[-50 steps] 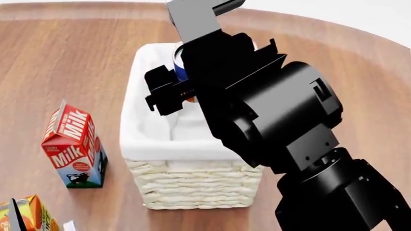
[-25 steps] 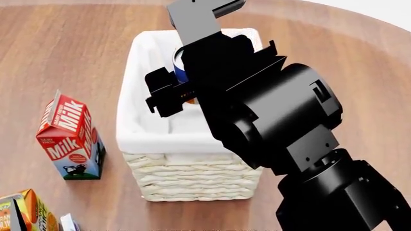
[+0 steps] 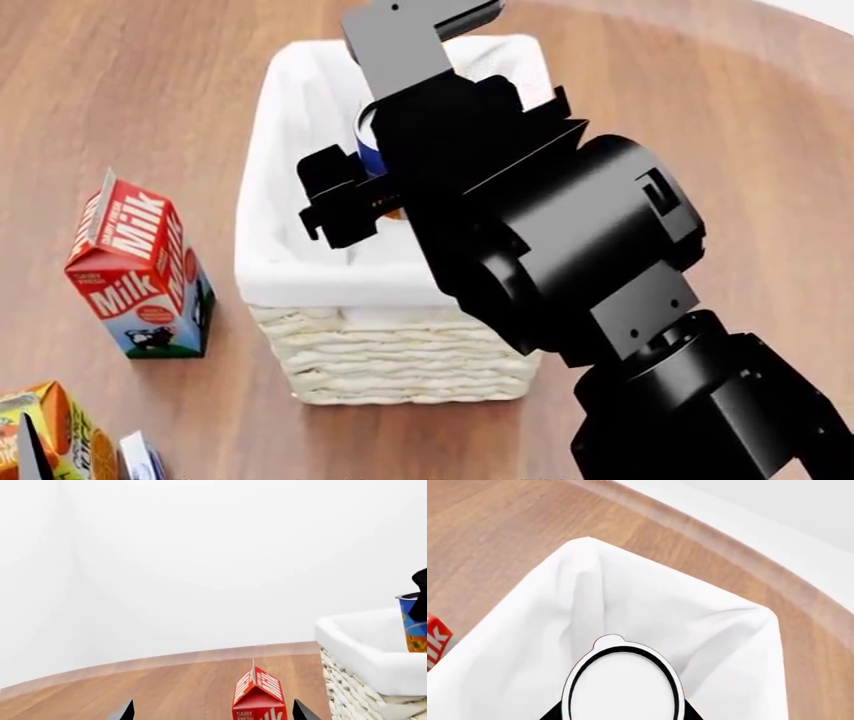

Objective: Pick up the alphabet soup, and put it in the basket.

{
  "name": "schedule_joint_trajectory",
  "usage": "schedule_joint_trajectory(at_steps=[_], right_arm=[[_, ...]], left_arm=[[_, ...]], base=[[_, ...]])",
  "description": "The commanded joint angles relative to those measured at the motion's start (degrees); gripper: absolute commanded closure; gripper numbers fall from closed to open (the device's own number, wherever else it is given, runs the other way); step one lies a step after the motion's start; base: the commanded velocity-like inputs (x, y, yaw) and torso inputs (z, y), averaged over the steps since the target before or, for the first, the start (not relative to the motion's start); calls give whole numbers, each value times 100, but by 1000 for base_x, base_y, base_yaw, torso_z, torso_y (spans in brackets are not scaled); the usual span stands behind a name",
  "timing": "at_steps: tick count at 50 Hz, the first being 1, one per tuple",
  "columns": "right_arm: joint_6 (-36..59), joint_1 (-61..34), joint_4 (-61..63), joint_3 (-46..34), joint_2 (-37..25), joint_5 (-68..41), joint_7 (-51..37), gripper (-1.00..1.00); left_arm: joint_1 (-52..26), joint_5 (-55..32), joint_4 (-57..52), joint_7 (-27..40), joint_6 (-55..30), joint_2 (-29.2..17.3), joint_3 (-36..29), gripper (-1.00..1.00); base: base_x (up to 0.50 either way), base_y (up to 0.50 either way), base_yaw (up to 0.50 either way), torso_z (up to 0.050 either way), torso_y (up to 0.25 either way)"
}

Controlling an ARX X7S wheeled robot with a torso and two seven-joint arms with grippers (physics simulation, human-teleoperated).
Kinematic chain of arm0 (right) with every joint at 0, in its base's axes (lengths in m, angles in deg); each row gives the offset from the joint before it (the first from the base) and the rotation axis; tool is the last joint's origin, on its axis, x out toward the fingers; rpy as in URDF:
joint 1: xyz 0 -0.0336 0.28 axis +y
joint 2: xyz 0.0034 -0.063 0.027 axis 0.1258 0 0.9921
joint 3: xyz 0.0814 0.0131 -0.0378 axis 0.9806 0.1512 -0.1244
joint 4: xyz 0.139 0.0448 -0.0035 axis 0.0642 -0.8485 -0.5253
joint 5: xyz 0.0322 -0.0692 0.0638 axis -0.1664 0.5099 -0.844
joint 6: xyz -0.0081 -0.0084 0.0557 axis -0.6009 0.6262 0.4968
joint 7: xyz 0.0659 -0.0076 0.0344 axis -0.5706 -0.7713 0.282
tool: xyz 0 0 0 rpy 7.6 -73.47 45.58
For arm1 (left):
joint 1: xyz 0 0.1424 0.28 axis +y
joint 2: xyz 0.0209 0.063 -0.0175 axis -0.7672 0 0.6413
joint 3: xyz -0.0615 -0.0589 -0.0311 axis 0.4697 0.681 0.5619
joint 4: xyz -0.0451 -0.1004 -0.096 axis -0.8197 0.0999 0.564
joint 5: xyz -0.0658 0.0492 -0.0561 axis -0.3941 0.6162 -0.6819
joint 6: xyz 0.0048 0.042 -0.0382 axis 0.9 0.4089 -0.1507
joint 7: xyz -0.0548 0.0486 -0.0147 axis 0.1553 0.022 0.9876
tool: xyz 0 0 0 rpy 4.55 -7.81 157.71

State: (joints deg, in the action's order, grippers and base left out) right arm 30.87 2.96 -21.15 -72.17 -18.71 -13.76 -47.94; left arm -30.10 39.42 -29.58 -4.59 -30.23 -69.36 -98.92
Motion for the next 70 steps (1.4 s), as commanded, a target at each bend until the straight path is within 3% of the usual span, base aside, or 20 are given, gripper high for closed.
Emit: schedule_joint_trajectory(at_steps=[1,27,28,53,70], right_arm=[[9,-65,72,-1,5,127,12,100],[-112,-58,-57,-75,5,137,49,100],[-135,-52,-63,-77,13,187,-44,-100],[-71,-97,115,-37,-86,76,-123,-100],[706,-342,1437,678,-744,-614,-694,-100]], left_arm=[[21,-20,-26,16,19,-19,11,-100],[25,-68,39,-7,223,-52,-27,-100],[27,-72,34,-10,223,-54,-29,-100],[50,-86,0,25,237,-81,-18,-100],[44,-90,22,41,257,-89,-21,-100]], base=[[0,0,0,0,-45],[0,0,0,0,-10],[0,0,0,0,0],[0,0,0,0,0],[0,0,0,0,0]])
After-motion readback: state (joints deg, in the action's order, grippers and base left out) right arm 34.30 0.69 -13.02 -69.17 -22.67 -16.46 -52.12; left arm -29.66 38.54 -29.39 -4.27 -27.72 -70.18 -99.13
